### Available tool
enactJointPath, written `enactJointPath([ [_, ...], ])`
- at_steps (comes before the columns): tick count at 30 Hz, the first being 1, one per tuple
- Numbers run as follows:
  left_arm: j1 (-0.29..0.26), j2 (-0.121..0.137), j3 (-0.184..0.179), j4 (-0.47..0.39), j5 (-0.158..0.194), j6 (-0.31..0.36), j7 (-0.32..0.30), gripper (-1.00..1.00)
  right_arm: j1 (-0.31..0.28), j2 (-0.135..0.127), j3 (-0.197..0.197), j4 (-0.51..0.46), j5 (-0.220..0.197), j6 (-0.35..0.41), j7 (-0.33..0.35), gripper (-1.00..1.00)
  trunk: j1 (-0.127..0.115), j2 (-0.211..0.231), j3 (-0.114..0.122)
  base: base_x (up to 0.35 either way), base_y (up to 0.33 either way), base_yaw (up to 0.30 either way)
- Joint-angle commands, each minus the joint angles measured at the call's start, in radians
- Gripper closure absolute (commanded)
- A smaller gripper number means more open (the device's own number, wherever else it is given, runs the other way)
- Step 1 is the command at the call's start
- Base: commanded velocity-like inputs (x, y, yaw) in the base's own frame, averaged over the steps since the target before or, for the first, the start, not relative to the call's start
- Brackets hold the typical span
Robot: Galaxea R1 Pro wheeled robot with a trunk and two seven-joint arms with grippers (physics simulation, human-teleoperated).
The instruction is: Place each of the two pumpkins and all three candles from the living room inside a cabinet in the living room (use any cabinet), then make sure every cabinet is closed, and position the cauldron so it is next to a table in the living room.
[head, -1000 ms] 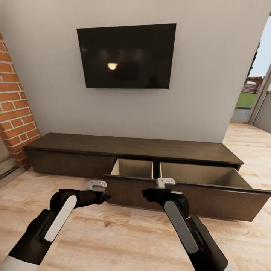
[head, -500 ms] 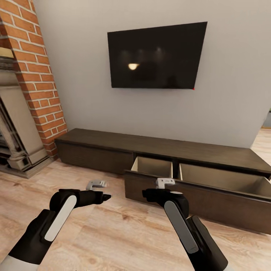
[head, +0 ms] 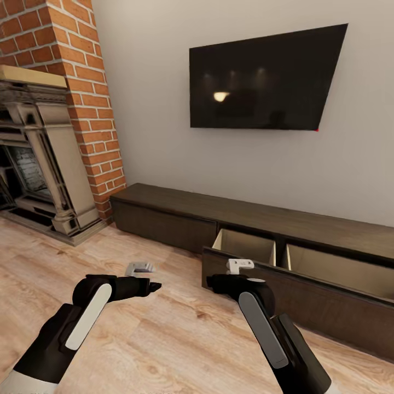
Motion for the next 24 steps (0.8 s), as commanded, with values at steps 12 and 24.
enactJointPath([
  [12,-0.059,0.008,0.212,0.184,0.001,0.003,0.01,-1.0,-0.001,0.018,0.003,0.005,-0.009,0.002,-0.013,-1.0,0.0,0.0,-0.001,0.0,0.0,0.29],
  [24,-0.109,0.023,0.302,0.303,0.0,0.003,0.01,-1.0,-0.001,0.024,0.044,0.01,-0.007,0.0,-0.016,-1.0,0.0,0.0,-0.001,0.0,0.023,0.29],
])
